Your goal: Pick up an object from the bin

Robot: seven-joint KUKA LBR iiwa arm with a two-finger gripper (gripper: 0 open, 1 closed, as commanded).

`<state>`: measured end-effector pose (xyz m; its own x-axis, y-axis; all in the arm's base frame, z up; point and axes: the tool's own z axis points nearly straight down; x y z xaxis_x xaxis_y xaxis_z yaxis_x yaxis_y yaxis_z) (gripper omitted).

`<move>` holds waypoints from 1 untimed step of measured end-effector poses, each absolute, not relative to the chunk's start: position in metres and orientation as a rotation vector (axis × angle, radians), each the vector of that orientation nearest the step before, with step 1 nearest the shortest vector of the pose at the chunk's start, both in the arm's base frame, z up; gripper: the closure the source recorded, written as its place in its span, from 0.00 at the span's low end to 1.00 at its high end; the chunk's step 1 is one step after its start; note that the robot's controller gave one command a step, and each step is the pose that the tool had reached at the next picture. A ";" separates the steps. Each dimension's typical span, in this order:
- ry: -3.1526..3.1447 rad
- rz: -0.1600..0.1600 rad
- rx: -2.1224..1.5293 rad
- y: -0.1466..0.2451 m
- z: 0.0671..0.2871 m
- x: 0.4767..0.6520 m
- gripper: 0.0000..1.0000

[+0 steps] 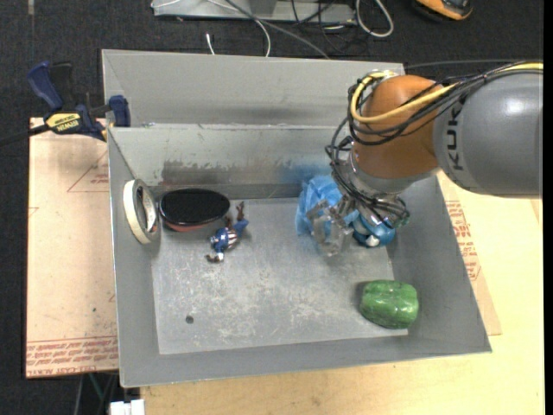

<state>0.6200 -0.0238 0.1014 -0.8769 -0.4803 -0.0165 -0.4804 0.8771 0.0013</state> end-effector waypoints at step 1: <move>3.026 0.005 -0.771 -0.039 0.125 0.632 1.00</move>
Offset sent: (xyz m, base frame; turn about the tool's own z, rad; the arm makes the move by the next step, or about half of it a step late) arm 0.0000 0.0000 0.0000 0.0000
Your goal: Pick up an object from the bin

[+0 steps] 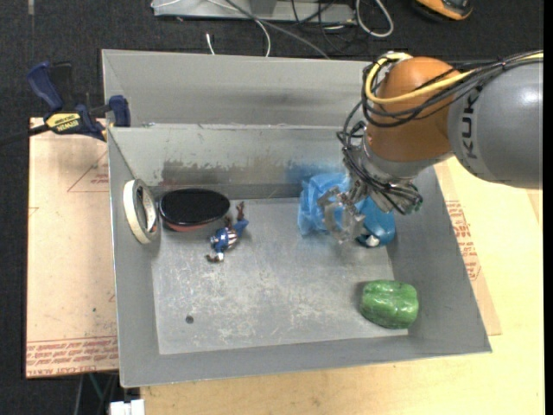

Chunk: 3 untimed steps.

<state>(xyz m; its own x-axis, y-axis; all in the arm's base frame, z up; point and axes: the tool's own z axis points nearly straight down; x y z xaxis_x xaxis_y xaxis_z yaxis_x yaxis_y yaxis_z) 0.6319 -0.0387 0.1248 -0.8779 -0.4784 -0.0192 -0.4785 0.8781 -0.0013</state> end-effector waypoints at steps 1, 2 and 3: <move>3.026 0.006 -0.771 -0.039 0.125 0.632 1.00; 2.934 0.004 -1.067 -0.028 0.107 0.605 0.00; 2.916 0.004 -1.109 -0.027 0.105 0.601 0.00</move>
Offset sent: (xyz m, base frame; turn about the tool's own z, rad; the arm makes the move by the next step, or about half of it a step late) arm -0.0314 0.0109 -0.0199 -0.2311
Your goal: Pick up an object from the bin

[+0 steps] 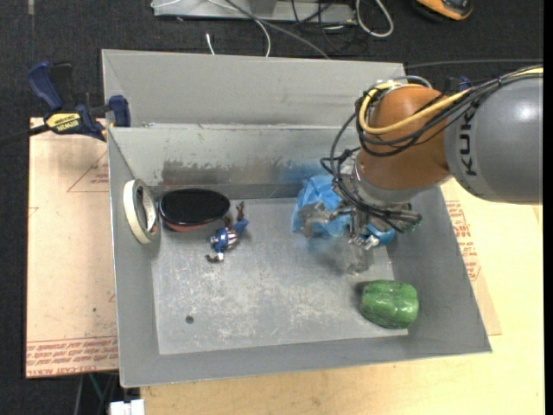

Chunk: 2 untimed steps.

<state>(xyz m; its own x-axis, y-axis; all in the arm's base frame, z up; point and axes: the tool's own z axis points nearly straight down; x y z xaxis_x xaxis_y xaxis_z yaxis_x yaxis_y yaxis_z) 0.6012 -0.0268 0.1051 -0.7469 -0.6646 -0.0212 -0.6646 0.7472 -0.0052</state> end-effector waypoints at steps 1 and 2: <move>2.907 0.005 -1.127 -0.037 0.126 0.612 0.00; 2.909 0.007 -1.127 -0.041 0.129 0.611 0.00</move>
Offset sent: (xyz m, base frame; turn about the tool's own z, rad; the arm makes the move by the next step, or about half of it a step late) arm 0.0097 -0.0224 0.0295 -0.0136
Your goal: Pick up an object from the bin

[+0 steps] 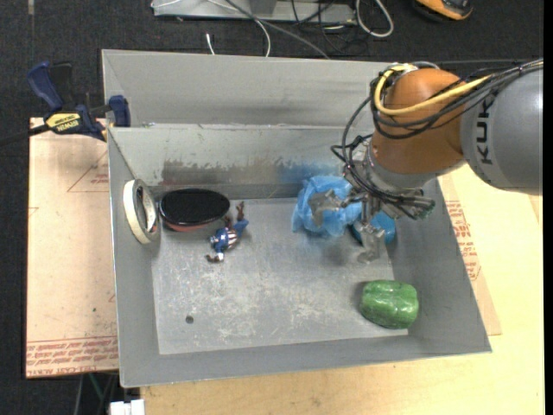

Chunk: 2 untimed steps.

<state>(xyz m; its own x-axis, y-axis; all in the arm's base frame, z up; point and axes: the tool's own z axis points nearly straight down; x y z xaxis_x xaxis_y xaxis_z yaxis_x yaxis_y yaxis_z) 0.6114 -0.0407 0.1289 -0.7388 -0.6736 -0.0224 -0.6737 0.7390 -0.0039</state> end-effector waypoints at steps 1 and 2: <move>2.888 0.002 -1.176 -0.034 0.127 0.615 0.00; 2.792 -0.001 -1.377 -0.017 0.115 0.625 0.00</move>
Offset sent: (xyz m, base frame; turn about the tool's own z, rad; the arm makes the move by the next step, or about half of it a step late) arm 0.0339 0.0568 -0.0490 -0.1607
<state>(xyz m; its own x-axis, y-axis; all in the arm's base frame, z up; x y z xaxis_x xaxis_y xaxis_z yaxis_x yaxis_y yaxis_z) 0.6250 -0.0165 0.1148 -0.6083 -0.7933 -0.0250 -0.7933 0.6087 -0.0133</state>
